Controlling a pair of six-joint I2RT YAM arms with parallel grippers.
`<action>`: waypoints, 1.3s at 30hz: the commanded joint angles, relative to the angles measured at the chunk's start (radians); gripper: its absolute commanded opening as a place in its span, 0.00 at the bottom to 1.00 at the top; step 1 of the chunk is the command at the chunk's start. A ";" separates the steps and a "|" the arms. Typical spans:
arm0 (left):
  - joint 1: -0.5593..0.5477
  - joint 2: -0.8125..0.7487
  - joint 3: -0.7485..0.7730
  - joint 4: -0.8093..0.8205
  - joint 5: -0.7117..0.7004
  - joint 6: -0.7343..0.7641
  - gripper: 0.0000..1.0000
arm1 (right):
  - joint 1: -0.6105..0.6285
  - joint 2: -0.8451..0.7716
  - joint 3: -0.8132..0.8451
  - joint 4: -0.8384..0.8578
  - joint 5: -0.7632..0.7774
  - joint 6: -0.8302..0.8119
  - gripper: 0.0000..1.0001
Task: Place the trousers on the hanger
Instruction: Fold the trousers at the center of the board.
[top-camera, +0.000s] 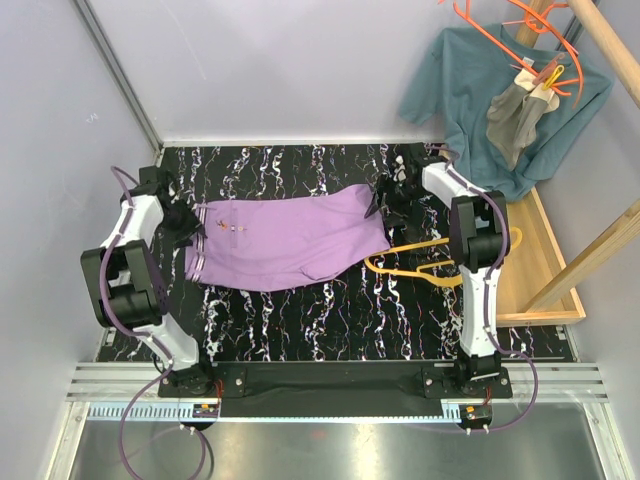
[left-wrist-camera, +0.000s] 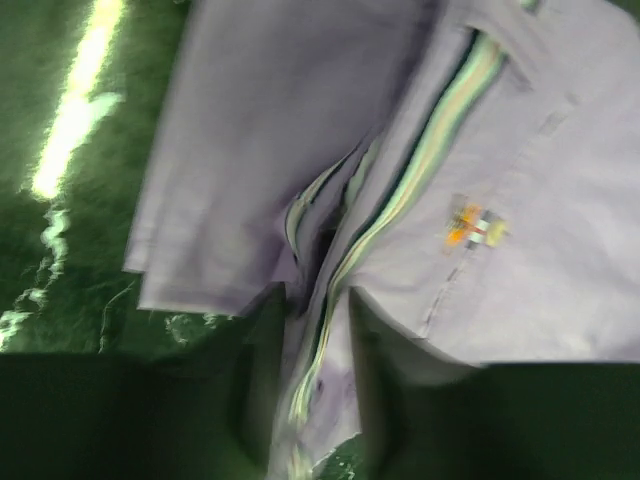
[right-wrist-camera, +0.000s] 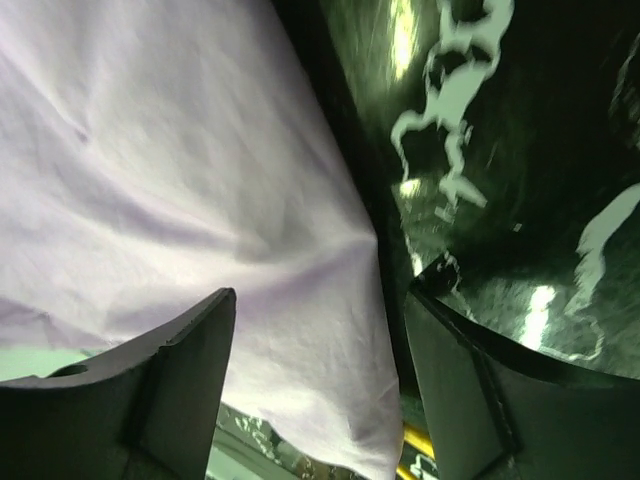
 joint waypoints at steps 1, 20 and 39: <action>0.043 0.032 0.025 -0.061 -0.126 -0.001 0.51 | -0.003 -0.071 -0.069 0.021 -0.033 -0.012 0.75; -0.057 -0.284 0.001 0.001 -0.105 -0.136 0.47 | 0.028 -0.203 0.006 -0.091 -0.060 -0.010 0.48; 0.044 0.071 -0.188 0.035 0.034 -0.116 0.01 | 0.034 -0.099 -0.176 -0.020 -0.013 0.013 0.14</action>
